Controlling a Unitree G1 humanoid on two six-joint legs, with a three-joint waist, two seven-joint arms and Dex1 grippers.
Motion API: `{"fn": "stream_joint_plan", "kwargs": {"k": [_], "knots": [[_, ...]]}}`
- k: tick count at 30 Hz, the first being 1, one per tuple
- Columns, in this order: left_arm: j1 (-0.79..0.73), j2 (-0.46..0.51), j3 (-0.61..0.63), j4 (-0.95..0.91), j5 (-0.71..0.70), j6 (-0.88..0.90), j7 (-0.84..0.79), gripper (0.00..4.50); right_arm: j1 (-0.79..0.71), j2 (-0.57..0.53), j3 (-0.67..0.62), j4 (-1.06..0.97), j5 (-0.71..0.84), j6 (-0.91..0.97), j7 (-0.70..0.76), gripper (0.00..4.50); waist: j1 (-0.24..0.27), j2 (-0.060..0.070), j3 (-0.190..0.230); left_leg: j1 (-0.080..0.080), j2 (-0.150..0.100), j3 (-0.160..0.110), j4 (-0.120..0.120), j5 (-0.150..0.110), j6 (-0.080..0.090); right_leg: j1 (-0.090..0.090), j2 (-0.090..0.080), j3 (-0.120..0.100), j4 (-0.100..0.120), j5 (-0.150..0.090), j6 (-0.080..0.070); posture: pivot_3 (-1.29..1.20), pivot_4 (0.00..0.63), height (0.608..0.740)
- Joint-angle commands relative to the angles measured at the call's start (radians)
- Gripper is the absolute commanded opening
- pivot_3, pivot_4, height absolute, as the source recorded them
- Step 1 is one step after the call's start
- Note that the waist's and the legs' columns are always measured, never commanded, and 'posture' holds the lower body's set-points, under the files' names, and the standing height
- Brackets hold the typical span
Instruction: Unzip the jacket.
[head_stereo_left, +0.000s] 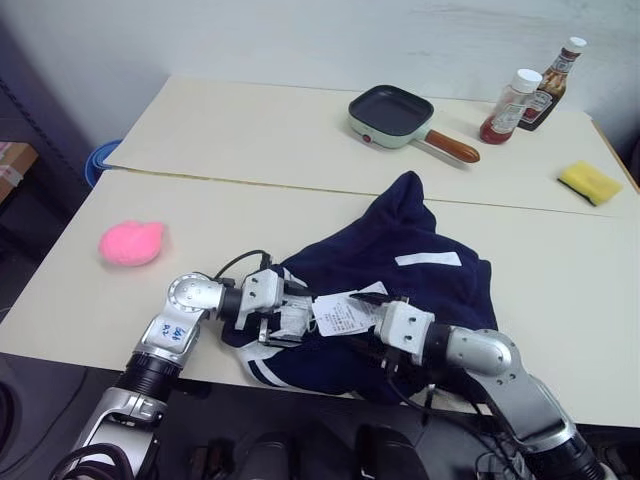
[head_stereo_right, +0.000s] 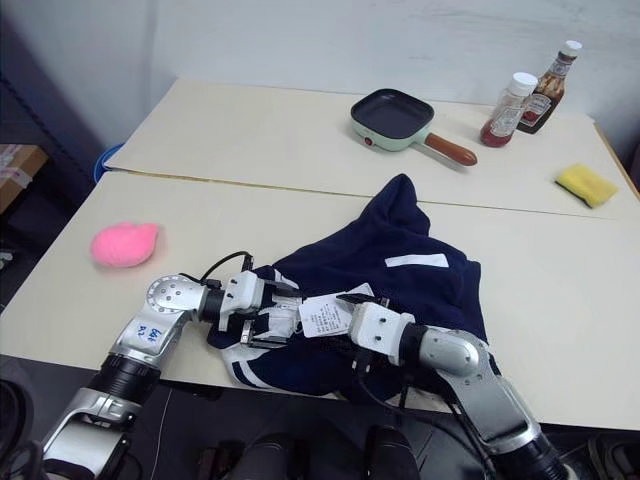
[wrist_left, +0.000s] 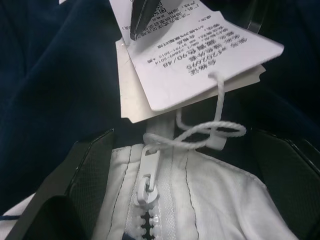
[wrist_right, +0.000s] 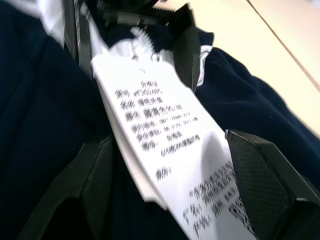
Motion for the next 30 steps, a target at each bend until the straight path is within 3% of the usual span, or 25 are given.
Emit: {"fn": "stream_joint_plan", "kwargs": {"k": [1,6,11,15,22,30], "knots": [[0.005,-0.009,-0.005,-0.002,0.011,-0.016,0.016,4.50,-0.023,-0.025,-0.029,0.008,-0.050,-0.039,-0.031,3.50,0.000,0.000,0.000,0.000,0.000,0.000,0.000,0.000,0.000,0.000,0.000,0.000,0.000,0.000,0.000,0.00,0.150,0.740],[0.003,-0.017,-0.010,0.005,0.022,-0.021,0.024,4.50,-0.058,-0.040,-0.023,0.061,-0.144,-0.112,-0.082,3.50,0.001,0.000,0.000,0.000,0.000,0.000,0.000,0.000,0.000,0.000,0.000,0.000,0.000,0.000,0.000,0.00,0.150,0.740],[0.002,-0.023,-0.015,0.017,0.036,-0.029,0.032,4.50,-0.055,-0.022,-0.028,0.047,-0.125,-0.106,-0.084,3.50,0.000,0.000,0.000,0.000,0.000,0.000,0.000,0.000,0.000,0.000,0.000,0.000,0.000,0.000,0.000,0.00,0.150,0.740],[0.000,-0.025,-0.025,0.030,0.055,-0.034,0.040,4.50,-0.031,-0.032,-0.035,-0.014,-0.023,-0.100,-0.011,2.57,0.000,0.000,0.000,0.000,0.000,0.000,0.000,0.000,0.000,0.000,0.000,0.000,0.000,0.000,0.000,0.00,0.150,0.740],[-0.004,-0.033,-0.034,0.052,0.075,-0.050,0.053,4.50,-0.008,-0.033,-0.072,-0.041,0.032,-0.042,-0.011,0.11,0.001,0.000,-0.001,0.001,0.000,0.000,0.000,0.000,0.000,0.001,0.000,0.000,0.000,0.000,0.000,0.00,0.150,0.740],[0.003,-0.039,-0.041,0.045,0.085,-0.026,0.075,4.50,-0.009,-0.081,-0.100,-0.059,-0.021,-0.077,-0.020,0.04,0.003,0.000,-0.001,0.001,-0.001,0.000,0.000,0.000,0.000,0.001,-0.001,0.000,0.000,0.000,0.000,0.00,0.150,0.740]]}}
